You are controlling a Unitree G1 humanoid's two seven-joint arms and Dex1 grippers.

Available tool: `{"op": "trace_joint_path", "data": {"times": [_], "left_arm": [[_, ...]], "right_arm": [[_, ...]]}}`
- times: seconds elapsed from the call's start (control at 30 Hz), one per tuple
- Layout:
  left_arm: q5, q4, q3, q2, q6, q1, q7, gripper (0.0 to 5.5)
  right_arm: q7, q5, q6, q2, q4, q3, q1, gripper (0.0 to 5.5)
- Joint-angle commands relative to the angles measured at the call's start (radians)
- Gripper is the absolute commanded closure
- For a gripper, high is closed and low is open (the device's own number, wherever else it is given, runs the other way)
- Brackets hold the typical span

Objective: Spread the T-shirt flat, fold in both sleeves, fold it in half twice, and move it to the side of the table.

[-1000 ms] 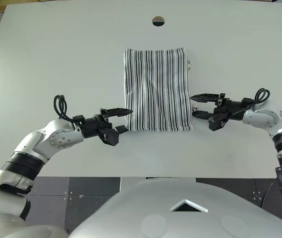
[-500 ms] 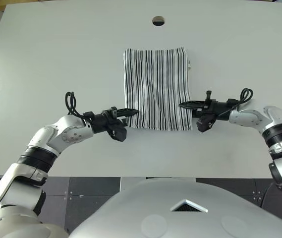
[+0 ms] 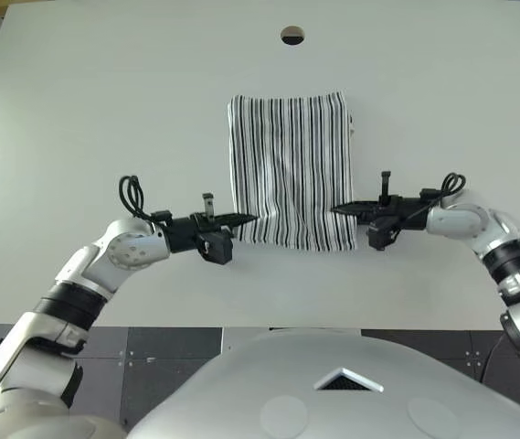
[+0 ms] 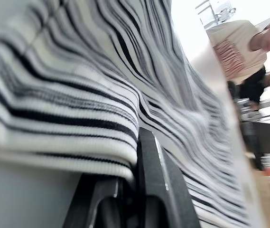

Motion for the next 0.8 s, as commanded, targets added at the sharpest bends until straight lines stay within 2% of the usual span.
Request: {"op": "trace_joint_path", "data": {"times": [0.03, 0.13, 0.3, 0.53, 0.8], "left_arm": [[-0.576, -0.381, -0.001, 0.288, 0.331, 0.151, -0.357, 5.33], [-0.689, -0.463, 0.053, 0.349, 0.404, 0.196, -0.425, 5.33], [-0.698, -0.489, 0.132, 0.34, 0.492, 0.246, -0.489, 5.33], [-0.647, -0.382, 0.244, 0.197, 0.514, 0.227, -0.498, 5.33], [-0.565, -0.132, 0.342, 0.022, 0.535, 0.099, -0.488, 5.33]], "right_arm": [[0.379, 0.493, 0.327, -0.208, -0.372, 0.05, 0.134, 5.4], [0.488, 0.643, 0.461, -0.275, -0.501, 0.0, 0.179, 5.4], [0.607, 0.795, 0.642, -0.309, -0.645, -0.112, 0.24, 5.4], [0.571, 0.751, 0.712, -0.15, -0.639, -0.25, 0.224, 5.4], [0.457, 0.549, 0.722, 0.03, -0.512, -0.306, 0.145, 5.4]]}}
